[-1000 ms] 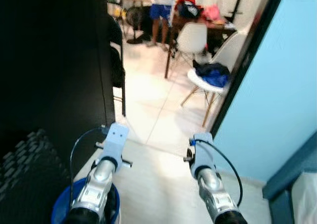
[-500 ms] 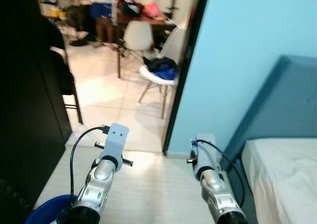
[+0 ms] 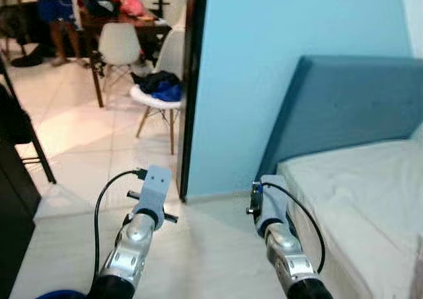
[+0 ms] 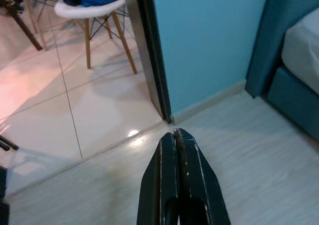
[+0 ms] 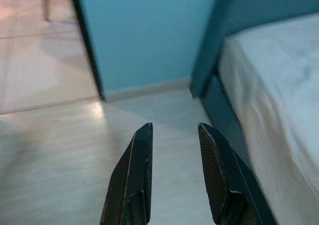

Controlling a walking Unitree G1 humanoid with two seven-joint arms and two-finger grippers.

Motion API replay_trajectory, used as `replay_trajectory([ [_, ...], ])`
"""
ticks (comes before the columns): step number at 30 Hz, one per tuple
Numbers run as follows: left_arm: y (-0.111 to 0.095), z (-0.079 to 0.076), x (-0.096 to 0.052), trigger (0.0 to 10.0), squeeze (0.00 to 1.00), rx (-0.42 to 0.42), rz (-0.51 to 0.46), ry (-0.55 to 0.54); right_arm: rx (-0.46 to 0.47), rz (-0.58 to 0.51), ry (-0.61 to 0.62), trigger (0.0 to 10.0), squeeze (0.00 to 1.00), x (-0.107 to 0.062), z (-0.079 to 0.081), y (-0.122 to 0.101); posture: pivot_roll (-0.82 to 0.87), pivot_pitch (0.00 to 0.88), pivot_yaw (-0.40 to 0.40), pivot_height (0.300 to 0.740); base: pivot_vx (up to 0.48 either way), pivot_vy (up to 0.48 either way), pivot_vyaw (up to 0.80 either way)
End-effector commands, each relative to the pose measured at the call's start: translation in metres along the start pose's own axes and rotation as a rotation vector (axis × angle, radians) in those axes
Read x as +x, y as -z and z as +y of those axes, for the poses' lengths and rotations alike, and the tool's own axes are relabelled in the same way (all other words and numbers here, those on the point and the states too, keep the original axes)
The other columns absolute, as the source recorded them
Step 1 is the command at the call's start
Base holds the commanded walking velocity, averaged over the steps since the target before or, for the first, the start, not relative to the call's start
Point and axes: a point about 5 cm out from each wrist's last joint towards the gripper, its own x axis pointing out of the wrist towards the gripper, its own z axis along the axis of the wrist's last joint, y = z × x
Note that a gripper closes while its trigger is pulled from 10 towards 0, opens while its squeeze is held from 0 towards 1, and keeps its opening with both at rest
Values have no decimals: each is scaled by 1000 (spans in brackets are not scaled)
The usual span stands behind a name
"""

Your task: Clean up the room

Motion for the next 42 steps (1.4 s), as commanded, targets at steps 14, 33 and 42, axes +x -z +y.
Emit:
replay_trajectory([
  [14,5,-1,-4,10000,0,6,16,9,3,-9,-10,10000,0,-3,1,2,8,0,-74,740,0,0,-800],
  [33,7,0,-5,10000,0,9,15,7,30,14,-18,10000,0,-3,2,4,17,0,-82,740,0,0,-337],
  [42,7,0,-5,10000,0,10,15,7,14,9,-21,10000,0,-3,2,3,17,0,-83,740,0,0,-178],
])
